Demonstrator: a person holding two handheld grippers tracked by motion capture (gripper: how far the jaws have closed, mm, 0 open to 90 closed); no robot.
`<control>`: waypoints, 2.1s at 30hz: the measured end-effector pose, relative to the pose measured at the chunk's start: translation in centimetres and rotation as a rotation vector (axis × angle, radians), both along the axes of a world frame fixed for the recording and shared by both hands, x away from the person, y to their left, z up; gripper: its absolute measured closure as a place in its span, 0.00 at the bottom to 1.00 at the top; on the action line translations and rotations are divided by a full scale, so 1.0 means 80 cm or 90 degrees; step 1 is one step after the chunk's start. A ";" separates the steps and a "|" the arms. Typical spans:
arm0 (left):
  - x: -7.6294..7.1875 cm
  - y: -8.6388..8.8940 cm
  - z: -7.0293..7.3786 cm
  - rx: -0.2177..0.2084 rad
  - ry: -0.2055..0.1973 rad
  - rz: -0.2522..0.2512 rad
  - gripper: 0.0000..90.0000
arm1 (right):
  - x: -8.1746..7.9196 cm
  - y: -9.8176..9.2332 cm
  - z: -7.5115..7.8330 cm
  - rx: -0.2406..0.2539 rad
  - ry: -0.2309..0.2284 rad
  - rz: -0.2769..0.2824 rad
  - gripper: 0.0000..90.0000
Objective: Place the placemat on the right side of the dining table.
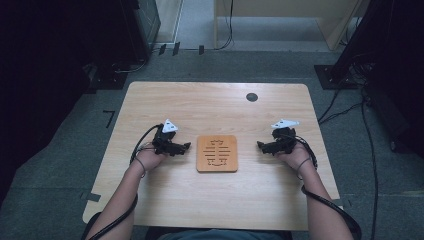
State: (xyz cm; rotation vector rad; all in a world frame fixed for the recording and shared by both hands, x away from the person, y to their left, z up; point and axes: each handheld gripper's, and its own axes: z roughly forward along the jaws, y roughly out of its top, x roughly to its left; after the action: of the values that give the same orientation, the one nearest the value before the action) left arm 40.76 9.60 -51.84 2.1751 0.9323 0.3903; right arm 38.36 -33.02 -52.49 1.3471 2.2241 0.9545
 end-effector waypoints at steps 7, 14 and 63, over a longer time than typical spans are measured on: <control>0.001 -0.002 0.000 0.001 -0.001 0.006 0.12 | 0.002 0.003 0.001 -0.004 0.008 -0.010 0.00; 0.002 -0.005 0.001 0.004 0.003 0.009 0.12 | 0.006 0.006 0.006 -0.018 0.032 -0.014 0.00; -0.009 -0.016 0.028 -0.021 0.088 -0.019 0.15 | 0.007 0.045 0.038 0.007 0.108 -0.015 0.18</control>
State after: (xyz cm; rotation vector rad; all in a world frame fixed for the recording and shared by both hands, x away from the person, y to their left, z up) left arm 40.03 8.34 -49.57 2.2047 0.9726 0.2098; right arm 38.92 -29.43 -49.49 1.5055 2.3233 0.8758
